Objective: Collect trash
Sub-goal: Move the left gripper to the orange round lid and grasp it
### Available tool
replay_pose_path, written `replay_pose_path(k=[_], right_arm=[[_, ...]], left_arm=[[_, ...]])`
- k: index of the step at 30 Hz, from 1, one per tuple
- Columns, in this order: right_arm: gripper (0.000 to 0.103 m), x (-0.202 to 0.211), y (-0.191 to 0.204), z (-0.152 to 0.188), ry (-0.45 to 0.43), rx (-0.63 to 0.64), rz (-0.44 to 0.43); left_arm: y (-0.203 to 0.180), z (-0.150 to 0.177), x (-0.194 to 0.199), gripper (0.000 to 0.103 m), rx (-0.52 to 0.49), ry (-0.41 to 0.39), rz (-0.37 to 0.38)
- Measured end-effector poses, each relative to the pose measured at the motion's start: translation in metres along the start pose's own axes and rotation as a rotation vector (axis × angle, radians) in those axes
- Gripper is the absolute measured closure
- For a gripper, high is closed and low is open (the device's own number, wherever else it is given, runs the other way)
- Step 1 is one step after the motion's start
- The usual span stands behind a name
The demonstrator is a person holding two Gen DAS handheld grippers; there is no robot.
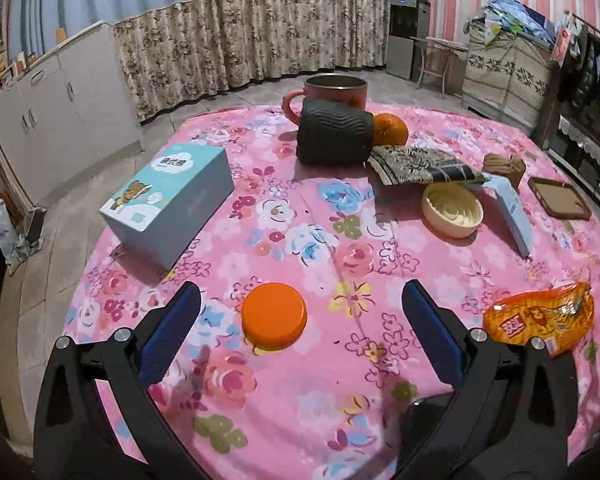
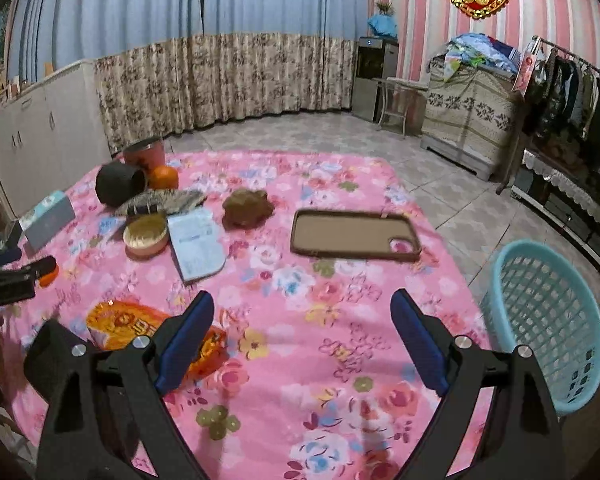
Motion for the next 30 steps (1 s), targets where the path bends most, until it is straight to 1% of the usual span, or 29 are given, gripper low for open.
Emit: replay_pose_path(k=[1, 3, 5, 10, 12, 13, 16, 17, 20, 22, 26, 30], right_arm=[[0.015, -0.003, 0.000, 0.002, 0.013, 0.002, -0.004], [0.015, -0.008, 0.001, 0.005, 0.023, -0.002, -0.002], [0.015, -0.010, 0.001, 0.006, 0.029, -0.015, -0.007], [0.015, -0.014, 0.005, 0.007, 0.037, -0.010, -0.015], [0.015, -0.014, 0.006, 0.007, 0.040, -0.008, -0.016], [0.015, -0.015, 0.008, 0.008, 0.042, -0.005, -0.017], [0.015, -0.016, 0.009, 0.008, 0.047, 0.000, -0.018], [0.015, -0.016, 0.010, 0.009, 0.047, 0.000, -0.021], [0.015, -0.016, 0.012, 0.009, 0.048, 0.004, -0.026], [0.015, -0.018, 0.015, 0.011, 0.054, 0.005, -0.031], [0.015, -0.025, 0.018, 0.016, 0.074, -0.007, -0.041], [0.015, -0.034, 0.017, 0.021, 0.096, -0.028, -0.043]], left_arm=[[0.000, 0.000, -0.003, 0.008, -0.007, 0.004, -0.003], [0.001, 0.001, -0.011, 0.018, -0.008, 0.027, 0.008], [0.005, 0.003, -0.019, 0.026, 0.015, 0.061, 0.022], [0.013, 0.006, -0.031, 0.034, 0.052, 0.103, 0.026], [0.014, 0.007, -0.035, 0.045, 0.060, 0.120, 0.036], [0.014, 0.007, -0.035, 0.046, 0.060, 0.120, 0.034], [0.013, 0.006, -0.034, 0.056, 0.060, 0.115, 0.046], [0.013, 0.006, -0.033, 0.064, 0.062, 0.112, 0.049], [0.014, 0.006, -0.032, 0.065, 0.072, 0.108, 0.057], [0.014, 0.006, -0.028, 0.065, 0.069, 0.092, 0.049], [0.009, -0.001, -0.009, 0.065, 0.072, 0.031, 0.060], [-0.005, -0.007, 0.012, 0.065, 0.031, -0.032, 0.068]])
Point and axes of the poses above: each gripper's, at about its wrist camera, not at the fingertips, and x roughly against the way its jaws point, y to its left, z to its underside, the point moved 6 cm from there along -x, roughly the way its jaws point, and after that the axes turned 5 degrees about -z, right-handed, at the moved point
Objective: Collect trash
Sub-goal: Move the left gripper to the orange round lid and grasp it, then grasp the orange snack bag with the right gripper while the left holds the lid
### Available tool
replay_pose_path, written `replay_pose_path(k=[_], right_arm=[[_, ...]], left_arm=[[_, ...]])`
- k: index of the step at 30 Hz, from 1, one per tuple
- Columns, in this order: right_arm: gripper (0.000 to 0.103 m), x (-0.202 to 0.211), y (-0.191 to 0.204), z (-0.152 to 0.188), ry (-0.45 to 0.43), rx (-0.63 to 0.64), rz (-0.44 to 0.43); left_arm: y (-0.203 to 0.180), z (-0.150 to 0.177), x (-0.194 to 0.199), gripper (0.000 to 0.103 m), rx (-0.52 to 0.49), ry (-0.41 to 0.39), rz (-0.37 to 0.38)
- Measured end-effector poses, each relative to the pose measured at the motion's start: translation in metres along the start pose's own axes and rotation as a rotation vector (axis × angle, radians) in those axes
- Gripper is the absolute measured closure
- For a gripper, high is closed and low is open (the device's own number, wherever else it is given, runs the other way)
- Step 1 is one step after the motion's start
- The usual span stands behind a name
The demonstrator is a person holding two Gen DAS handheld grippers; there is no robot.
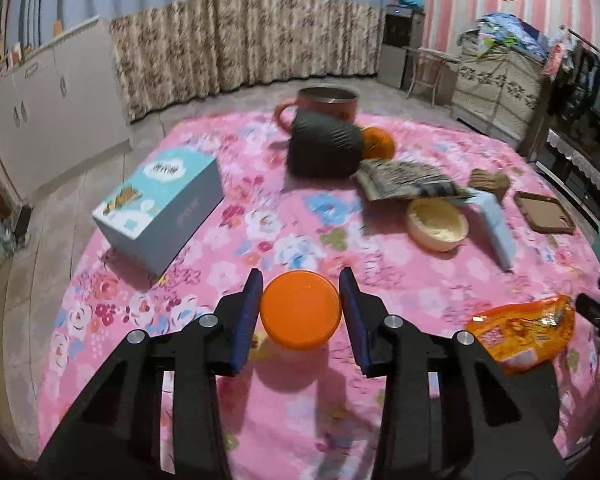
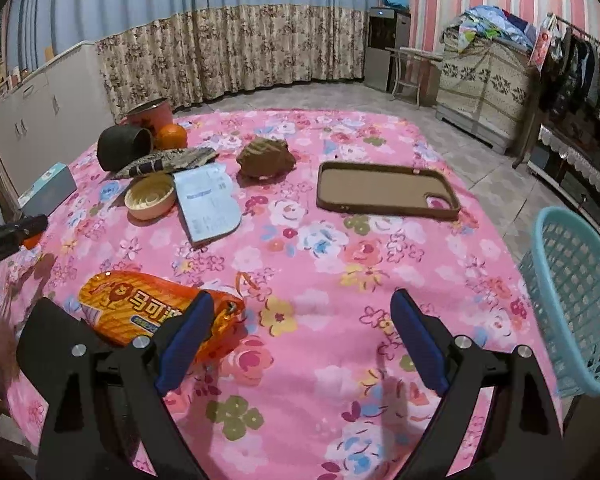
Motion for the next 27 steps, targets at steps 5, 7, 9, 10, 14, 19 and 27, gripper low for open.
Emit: replay_pose_path(k=[5, 7, 9, 10, 14, 19, 27], right_arm=[[0.016, -0.011, 0.006, 0.005, 0.023, 0.004, -0.012], [0.024, -0.016, 0.011, 0.008, 0.036, 0.024, -0.010], [0.033, -0.020, 0.017, 0.010, 0.049, 0.042, -0.020], [0.037, -0.021, 0.019, 0.011, 0.054, 0.048, -0.024], [0.060, -0.022, 0.032, 0.013, 0.064, 0.079, -0.073], [0.084, -0.018, 0.041, 0.012, 0.049, 0.111, -0.106], [0.086, 0.010, 0.007, -0.013, -0.064, -0.016, -0.128]], left_arm=[[-0.016, -0.004, 0.013, 0.065, -0.032, -0.038, 0.029], [-0.022, -0.005, 0.016, 0.065, -0.042, -0.046, 0.036], [-0.028, -0.004, 0.019, 0.065, -0.054, -0.053, 0.044], [-0.030, -0.004, 0.020, 0.065, -0.060, -0.056, 0.045], [-0.036, -0.004, 0.024, 0.065, -0.064, -0.063, 0.054], [-0.037, -0.005, 0.026, 0.065, -0.063, -0.072, 0.048], [-0.031, -0.007, 0.028, 0.065, -0.050, -0.081, 0.029]])
Point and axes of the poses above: each gripper's, at about its wrist camera, not at the fingertips, and x roughly against the way its jaws point, y to its left, z to its underside, the point moved 6 cm from there along -x, roughly the way its jaws point, and after that the axes turned 5 degrees about -z, right-handed, at the moved point
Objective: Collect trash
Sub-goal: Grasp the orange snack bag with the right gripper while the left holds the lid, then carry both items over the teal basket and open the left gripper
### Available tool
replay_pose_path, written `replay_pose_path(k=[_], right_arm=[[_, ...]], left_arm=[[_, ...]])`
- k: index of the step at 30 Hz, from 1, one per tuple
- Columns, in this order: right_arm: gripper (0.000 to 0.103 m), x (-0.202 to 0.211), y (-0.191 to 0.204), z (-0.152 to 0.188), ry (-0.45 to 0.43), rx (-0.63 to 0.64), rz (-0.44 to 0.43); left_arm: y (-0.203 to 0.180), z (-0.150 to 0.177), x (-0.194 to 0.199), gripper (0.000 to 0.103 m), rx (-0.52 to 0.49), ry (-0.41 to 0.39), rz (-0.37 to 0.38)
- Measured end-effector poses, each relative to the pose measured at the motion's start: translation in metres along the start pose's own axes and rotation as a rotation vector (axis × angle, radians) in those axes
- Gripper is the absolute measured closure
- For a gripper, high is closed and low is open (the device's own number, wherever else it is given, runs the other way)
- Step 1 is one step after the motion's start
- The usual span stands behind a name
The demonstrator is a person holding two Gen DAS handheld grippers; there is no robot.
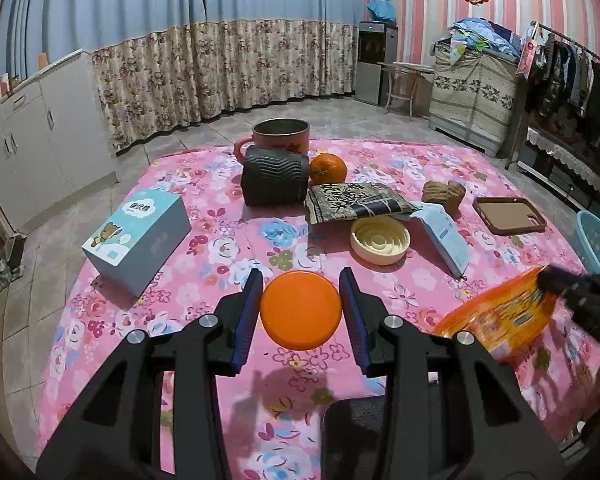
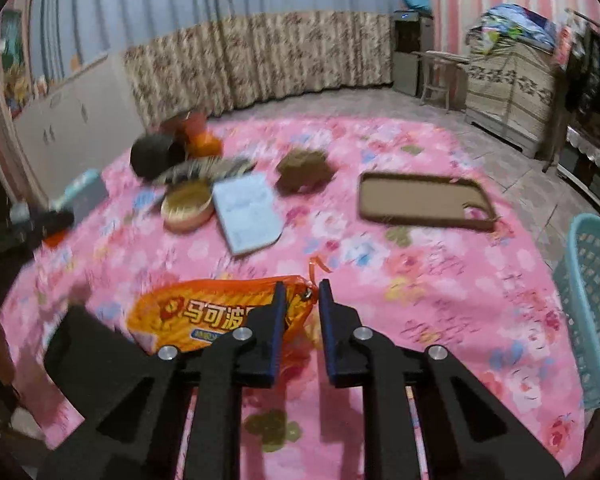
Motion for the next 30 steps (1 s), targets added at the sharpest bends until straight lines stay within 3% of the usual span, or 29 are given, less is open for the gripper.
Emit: replay_pose_path(k=[15, 21, 30], right_arm=[[0.086, 0.069, -0.082, -0.036, -0.135, -0.075, 0.133], [0.086, 0.109, -0.139, -0.035, -0.169, -0.130, 0.211], [0.086, 0.163, -0.222, -0.019, -0.195, -0.212, 0.338]], left_arm=[[-0.020, -0.031, 0.022, 0.065, -0.025, -0.062, -0.025], [-0.065, -0.047, 0.038, 0.065, -0.079, -0.102, 0.012], [-0.156, -0.069, 0.057, 0.065, -0.118, -0.131, 0.135]])
Point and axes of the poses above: each gripper's, at about its wrist camera, not at the fingertips, and x roughly against the way its jaws point, y to its left, z to its underside, the point moved 6 cm from there along -x, roughly the way its jaws point, and after that the axes turned 5 degrees about -z, right-handed, at the moved point
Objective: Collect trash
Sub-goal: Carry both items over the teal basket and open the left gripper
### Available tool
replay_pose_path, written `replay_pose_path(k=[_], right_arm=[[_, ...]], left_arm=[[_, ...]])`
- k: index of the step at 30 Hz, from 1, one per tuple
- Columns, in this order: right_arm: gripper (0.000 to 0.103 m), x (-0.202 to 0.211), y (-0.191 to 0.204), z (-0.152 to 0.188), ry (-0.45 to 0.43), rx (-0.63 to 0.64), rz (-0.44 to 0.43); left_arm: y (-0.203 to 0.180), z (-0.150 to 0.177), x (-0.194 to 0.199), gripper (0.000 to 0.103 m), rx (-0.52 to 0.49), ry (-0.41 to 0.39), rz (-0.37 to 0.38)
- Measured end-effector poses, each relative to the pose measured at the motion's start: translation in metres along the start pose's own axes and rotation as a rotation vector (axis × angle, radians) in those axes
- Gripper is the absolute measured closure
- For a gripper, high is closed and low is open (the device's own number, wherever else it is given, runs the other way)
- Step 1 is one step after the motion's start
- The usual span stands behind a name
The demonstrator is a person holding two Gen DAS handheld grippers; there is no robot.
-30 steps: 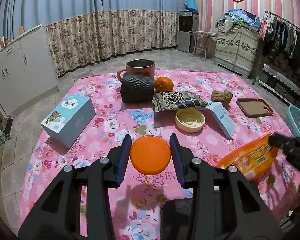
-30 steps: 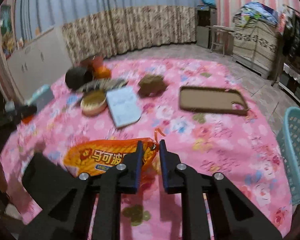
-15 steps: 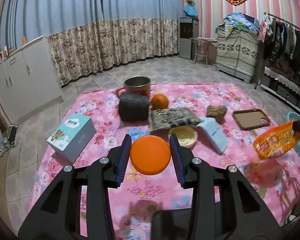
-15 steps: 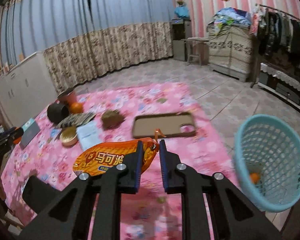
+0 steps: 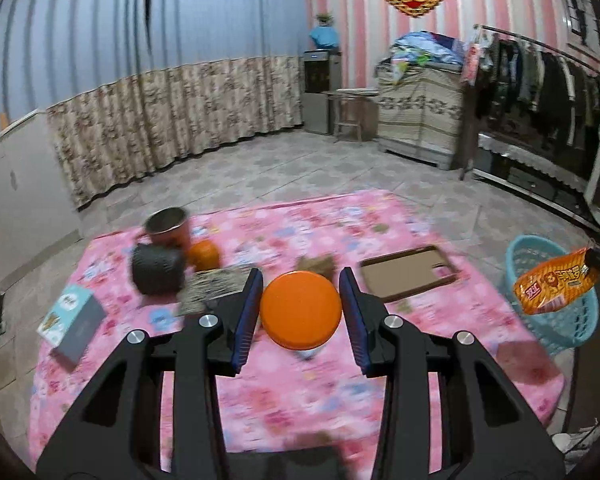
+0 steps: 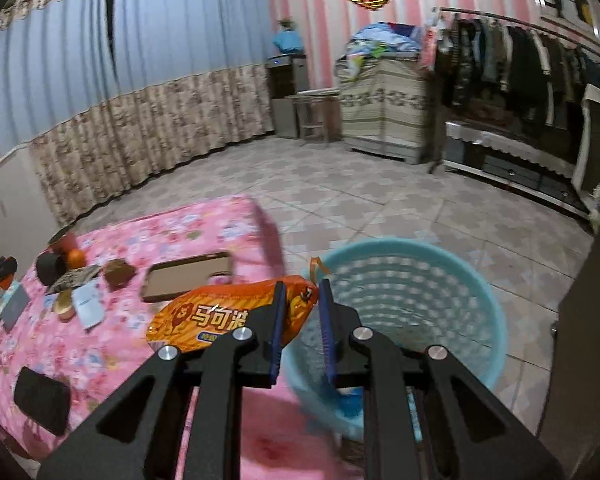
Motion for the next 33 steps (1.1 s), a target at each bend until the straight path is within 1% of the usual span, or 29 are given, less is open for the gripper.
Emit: replay_pose_path(k=[3, 7, 14, 20, 25, 29, 33], right_arm=[[0.086, 0.006, -0.026, -0.003, -0.009, -0.021, 0.045], [0.086, 0.013, -0.067, -0.006, -0.022, -0.081, 0.099], [0.086, 0.017, -0.114, -0.003, -0.025, -0.140, 0.167], [0.086, 0.011, -0.131, -0.003, -0.011, -0.139, 0.202], [0.086, 0.007, -0.142, -0.003, 0.000, -0.134, 0.222], [0.086, 0.003, -0.147, 0.000, 0.015, -0.139, 0.239], [0.086, 0.001, -0.154, 0.000, 0.020, -0.144, 0.252]], left_arm=[[-0.035, -0.004, -0.004, 0.065, -0.019, 0.002, 0.048], [-0.076, -0.004, -0.010, 0.064, -0.035, 0.012, 0.109], [-0.149, -0.007, -0.016, 0.064, -0.068, 0.027, 0.218], [-0.205, -0.011, -0.019, 0.064, -0.108, 0.019, 0.286], [-0.245, -0.010, -0.030, 0.064, -0.120, 0.043, 0.349], [-0.276, -0.008, -0.039, 0.064, -0.116, 0.079, 0.404], [-0.304, -0.006, -0.045, 0.064, -0.150, 0.085, 0.420]])
Point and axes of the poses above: each gripper's, at about its wrist camera, not at the fingertips, and x roughly against the way its jaws point, y to its left, z to its underside, the point moved 6 cm from there along -x, roughly the way its jaws point, and after that the axes turned 5 degrees about -z, right-handed, at the moved point
